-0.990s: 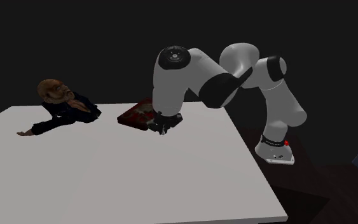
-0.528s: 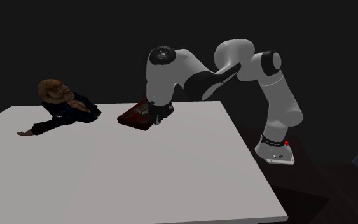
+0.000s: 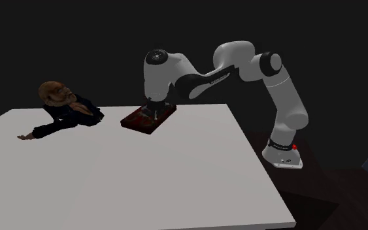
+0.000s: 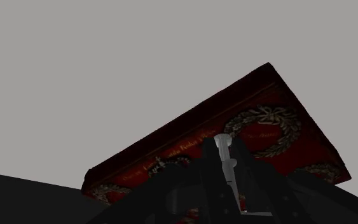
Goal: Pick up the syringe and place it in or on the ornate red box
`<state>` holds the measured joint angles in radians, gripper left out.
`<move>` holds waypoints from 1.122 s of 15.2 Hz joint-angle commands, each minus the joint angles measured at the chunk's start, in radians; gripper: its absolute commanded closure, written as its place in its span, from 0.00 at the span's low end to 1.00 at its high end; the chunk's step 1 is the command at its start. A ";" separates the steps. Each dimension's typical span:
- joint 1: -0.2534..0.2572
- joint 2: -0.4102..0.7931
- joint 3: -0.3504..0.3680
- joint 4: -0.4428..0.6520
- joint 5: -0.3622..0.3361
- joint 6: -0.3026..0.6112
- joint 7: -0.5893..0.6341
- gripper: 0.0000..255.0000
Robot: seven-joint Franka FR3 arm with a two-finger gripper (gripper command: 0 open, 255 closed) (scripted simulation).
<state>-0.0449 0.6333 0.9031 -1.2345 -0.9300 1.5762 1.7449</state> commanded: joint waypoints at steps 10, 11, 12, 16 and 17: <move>-0.090 0.119 -0.069 0.140 -0.055 0.086 -0.191 1.00; -0.094 0.120 -0.069 0.129 -0.056 0.093 -0.185 1.00; -0.094 0.120 -0.069 0.129 -0.056 0.093 -0.185 1.00; -0.094 0.120 -0.069 0.129 -0.056 0.093 -0.185 1.00; -0.094 0.120 -0.068 0.129 -0.056 0.093 -0.185 1.00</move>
<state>-0.1397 0.7455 0.8374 -1.1036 -0.9873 1.6703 1.5610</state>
